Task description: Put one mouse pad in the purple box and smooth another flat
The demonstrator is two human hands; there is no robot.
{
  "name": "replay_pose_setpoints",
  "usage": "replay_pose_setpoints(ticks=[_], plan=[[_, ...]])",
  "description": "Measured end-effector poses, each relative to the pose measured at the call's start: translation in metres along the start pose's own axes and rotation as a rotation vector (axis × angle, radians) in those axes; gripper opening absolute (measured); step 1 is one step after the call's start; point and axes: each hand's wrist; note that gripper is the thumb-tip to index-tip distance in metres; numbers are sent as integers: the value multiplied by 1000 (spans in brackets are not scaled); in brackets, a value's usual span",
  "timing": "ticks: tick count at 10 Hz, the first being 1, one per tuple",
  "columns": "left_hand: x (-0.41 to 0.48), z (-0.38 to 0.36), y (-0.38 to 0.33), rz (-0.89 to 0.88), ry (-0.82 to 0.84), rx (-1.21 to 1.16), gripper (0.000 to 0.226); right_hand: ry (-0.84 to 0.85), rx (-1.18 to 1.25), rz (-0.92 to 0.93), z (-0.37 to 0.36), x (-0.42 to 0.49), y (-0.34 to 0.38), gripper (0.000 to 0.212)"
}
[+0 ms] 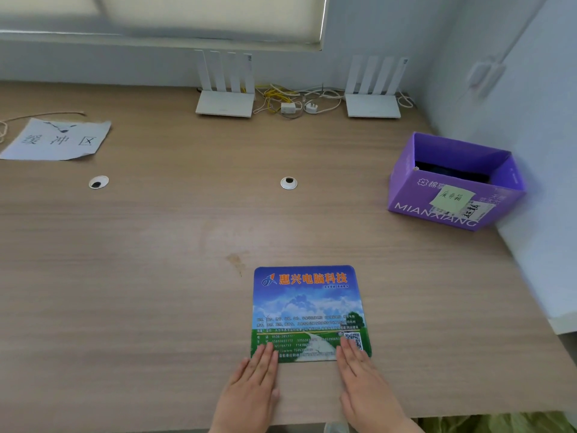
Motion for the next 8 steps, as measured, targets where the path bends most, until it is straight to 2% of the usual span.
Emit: replay_pose_setpoints(ticks=[2, 3, 4, 5, 6, 7, 8], plan=[[-4, -4, 14, -32, 33, 23, 92, 74, 71, -126, 1, -8, -10, 81], [-3, -3, 14, -41, -12, 40, 96, 80, 70, -109, 0, -7, -9, 76], [-4, 7, 14, -41, -13, 24, 87, 84, 31, -125, 14, -11, -4, 73], [-4, 16, 9, 12, 9, 26, 59, -50, 32, -120, 27, -16, 2, 71], [0, 22, 0, 74, 35, 32, 54, -39, 97, -74, 39, -19, 10, 66], [0, 34, -11, 48, 30, 78, 61, -74, 152, -76, 49, -27, 18, 66], [-1, 55, -26, 83, -8, 72, 62, -111, 105, -34, 59, -35, 18, 66]])
Point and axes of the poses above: each hand's wrist, its own x-axis towards the middle knuckle, its own z-axis out of the back of the hand, y = z × x, and after that the axes turned 4 degrees about x, right-handed
